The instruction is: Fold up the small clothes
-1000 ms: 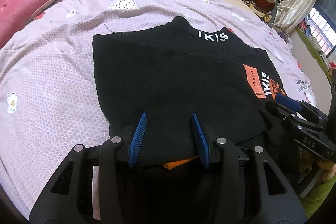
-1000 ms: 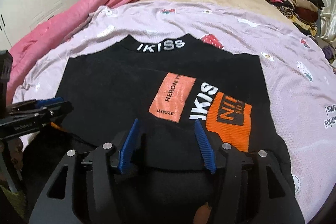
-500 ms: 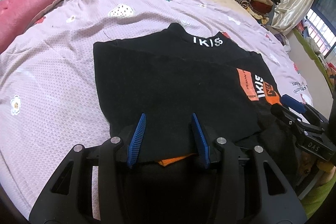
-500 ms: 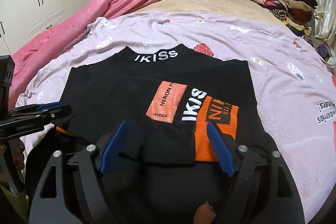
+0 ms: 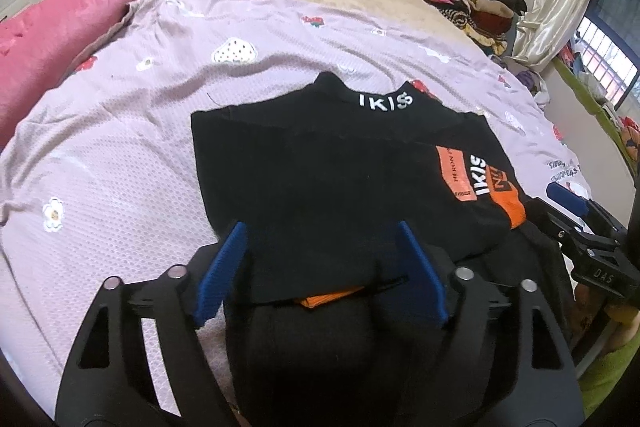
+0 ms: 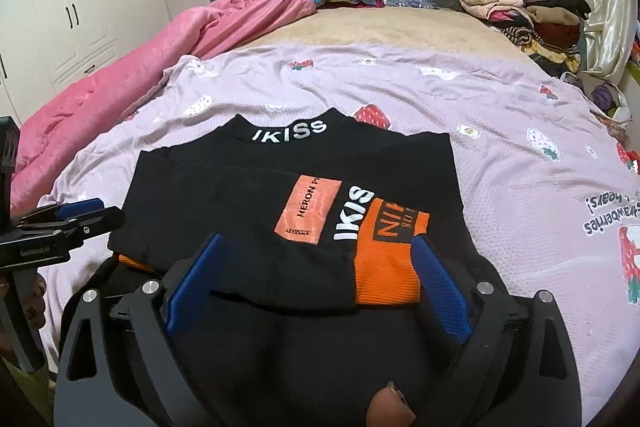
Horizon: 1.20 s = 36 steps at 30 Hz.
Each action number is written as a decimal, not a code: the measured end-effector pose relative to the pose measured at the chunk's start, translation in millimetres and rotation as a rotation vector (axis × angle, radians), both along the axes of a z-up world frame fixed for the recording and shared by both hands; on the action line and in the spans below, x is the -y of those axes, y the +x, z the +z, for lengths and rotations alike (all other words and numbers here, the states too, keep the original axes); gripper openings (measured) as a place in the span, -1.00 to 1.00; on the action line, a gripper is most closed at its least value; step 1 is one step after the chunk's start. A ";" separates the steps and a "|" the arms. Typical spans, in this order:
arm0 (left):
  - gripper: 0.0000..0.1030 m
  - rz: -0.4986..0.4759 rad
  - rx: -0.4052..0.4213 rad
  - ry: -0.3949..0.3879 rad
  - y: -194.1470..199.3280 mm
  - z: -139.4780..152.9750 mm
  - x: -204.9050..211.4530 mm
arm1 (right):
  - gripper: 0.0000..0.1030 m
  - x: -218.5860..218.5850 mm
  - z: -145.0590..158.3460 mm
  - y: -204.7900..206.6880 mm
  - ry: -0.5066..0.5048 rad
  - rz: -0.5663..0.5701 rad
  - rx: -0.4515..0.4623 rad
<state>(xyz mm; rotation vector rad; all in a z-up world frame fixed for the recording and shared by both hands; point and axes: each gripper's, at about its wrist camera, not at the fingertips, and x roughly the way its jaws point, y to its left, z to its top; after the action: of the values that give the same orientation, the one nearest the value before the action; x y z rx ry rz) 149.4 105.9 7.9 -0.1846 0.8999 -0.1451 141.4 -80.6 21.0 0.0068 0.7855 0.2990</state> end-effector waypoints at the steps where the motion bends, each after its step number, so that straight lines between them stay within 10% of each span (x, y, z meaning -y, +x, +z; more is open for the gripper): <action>1: 0.43 0.001 0.005 -0.001 -0.8 1.6 -0.3 | 0.81 0.0 2.1 -1.3 0.001 -0.001 0.005; 8: 0.81 0.019 0.041 0.023 -8.4 13.6 -3.2 | 0.83 -1.4 15.2 -9.6 0.001 -0.001 0.035; 36: 0.81 0.076 0.186 0.035 -60.7 67.7 -12.7 | 0.84 28.7 56.3 -46.0 0.035 -0.008 0.128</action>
<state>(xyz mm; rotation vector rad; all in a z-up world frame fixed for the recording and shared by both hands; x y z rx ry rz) 88.7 118.6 75.6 -0.1692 0.7084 -0.0740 95.4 -109.4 77.3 0.0236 0.6534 0.3021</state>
